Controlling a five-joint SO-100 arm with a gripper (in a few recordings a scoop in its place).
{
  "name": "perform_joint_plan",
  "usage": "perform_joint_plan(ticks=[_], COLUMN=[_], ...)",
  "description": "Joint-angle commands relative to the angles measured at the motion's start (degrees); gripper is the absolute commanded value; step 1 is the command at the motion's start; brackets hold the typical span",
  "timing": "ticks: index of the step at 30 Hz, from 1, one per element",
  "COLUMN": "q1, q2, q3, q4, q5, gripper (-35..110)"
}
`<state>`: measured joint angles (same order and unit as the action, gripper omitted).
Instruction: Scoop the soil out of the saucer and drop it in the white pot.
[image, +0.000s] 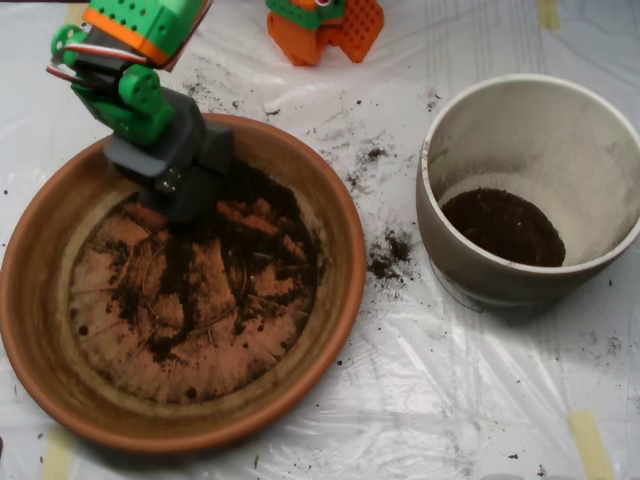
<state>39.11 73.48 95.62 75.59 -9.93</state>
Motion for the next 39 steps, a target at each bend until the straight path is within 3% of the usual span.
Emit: perform_joint_plan(ticks=[1,10,23,33,39], q1=[-1.8,-7.2,-11.3,-16.6,-22.6], q2=[-5.5,-16.7,-17.1,-6.3,5.1], q3=[-3.5,-24.3,-43.7,-42.8,-33.5], q4=[8.2,19.5,27.2,26.2,24.0], q5=[-2.7,-2.9,1.2,2.1,2.6], gripper=[0,-1,-1,-1,-1])
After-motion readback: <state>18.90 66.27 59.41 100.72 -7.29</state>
